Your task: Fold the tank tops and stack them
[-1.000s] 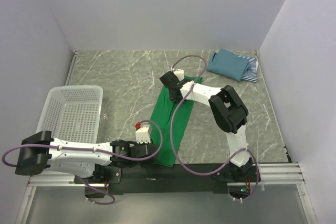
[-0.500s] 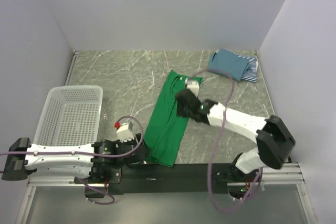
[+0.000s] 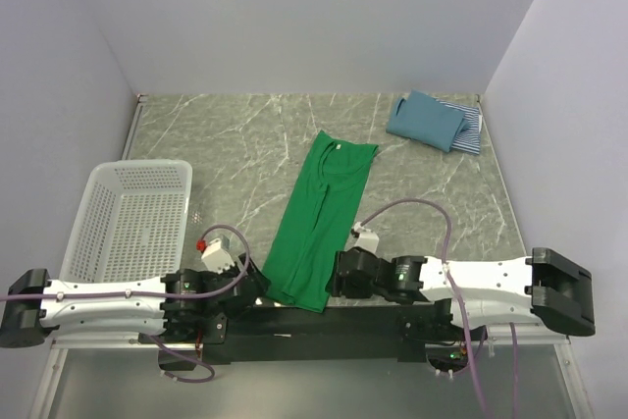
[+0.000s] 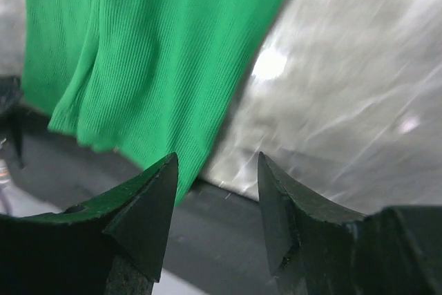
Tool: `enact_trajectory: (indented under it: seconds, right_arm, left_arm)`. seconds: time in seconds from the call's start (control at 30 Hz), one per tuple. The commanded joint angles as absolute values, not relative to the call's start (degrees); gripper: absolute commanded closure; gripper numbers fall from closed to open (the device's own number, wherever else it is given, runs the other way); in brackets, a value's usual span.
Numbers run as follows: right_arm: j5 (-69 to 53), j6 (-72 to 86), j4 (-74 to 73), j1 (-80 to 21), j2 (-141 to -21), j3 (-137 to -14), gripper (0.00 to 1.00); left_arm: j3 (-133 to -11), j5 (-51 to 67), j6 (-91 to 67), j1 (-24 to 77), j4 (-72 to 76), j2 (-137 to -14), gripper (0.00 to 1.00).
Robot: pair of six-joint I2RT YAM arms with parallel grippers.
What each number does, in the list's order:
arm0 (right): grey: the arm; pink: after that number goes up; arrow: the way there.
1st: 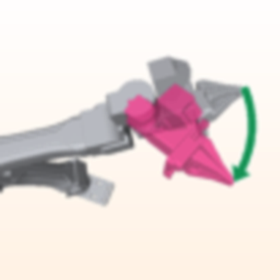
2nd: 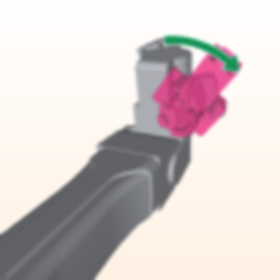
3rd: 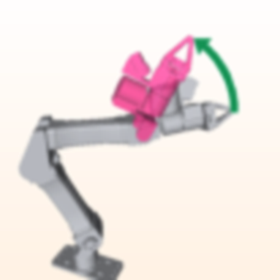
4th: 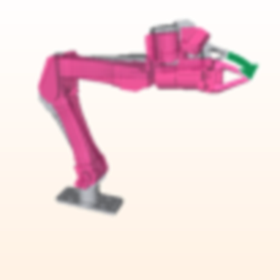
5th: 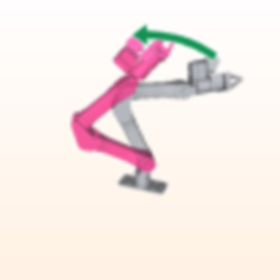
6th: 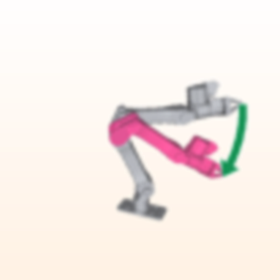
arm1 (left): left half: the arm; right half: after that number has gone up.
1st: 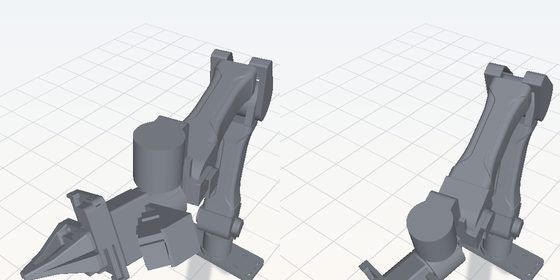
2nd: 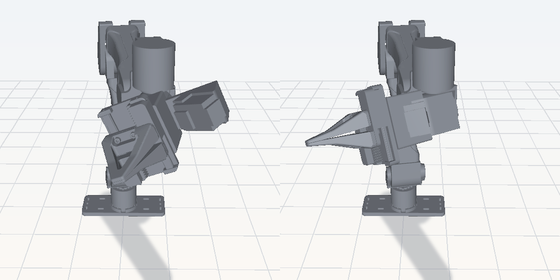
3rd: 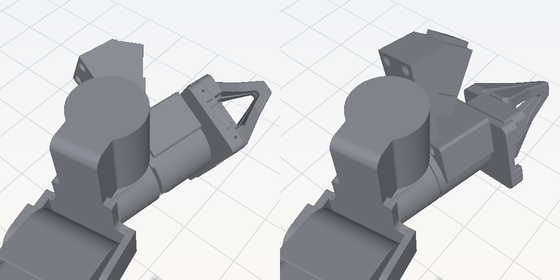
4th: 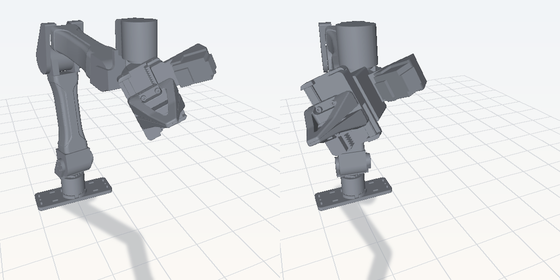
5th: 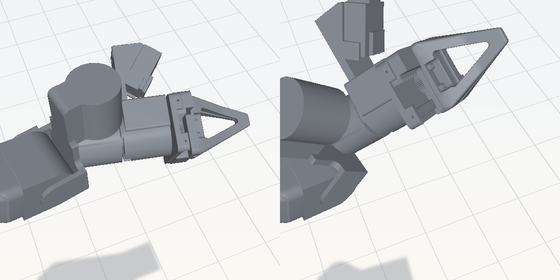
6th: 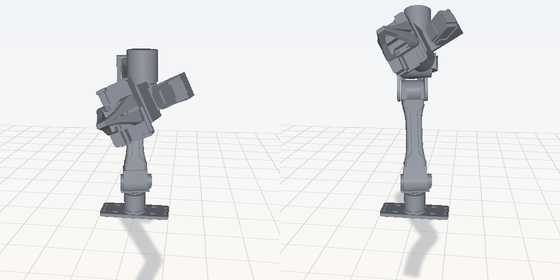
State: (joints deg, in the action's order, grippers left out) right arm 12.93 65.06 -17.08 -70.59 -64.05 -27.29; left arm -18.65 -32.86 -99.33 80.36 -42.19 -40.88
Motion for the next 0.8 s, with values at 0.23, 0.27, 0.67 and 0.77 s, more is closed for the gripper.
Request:
enact_trajectory:
  seconds: [0.23, 0.27, 0.67, 0.77]
  right_arm:
    - [13.27, 86.65, -7.3, -79.27, -66.09, -23.03, 0.43]
    - [13.1, 87.62, -6.95, -79.45, -66.79, -22.85, 0.44]
    - [11.34, 86.49, -6.85, -79.45, -69.43, -23.64, 0.56]
    - [10.72, 86.05, -6.59, -79.37, -69.35, -22.68, 0.72]
  left_arm:
    - [-13.36, -26.46, -92.73, 71.12, -30.33, -40.96, 0.31]
    - [-13.36, -26.19, -92.29, 70.67, -30.06, -41.13, 0.35]
    - [-12.66, -24.08, -88.42, 69.43, -26.46, -42.63, 0.69]
    - [-12.57, -23.73, -87.54, 69.35, -25.23, -42.63, 0.74]
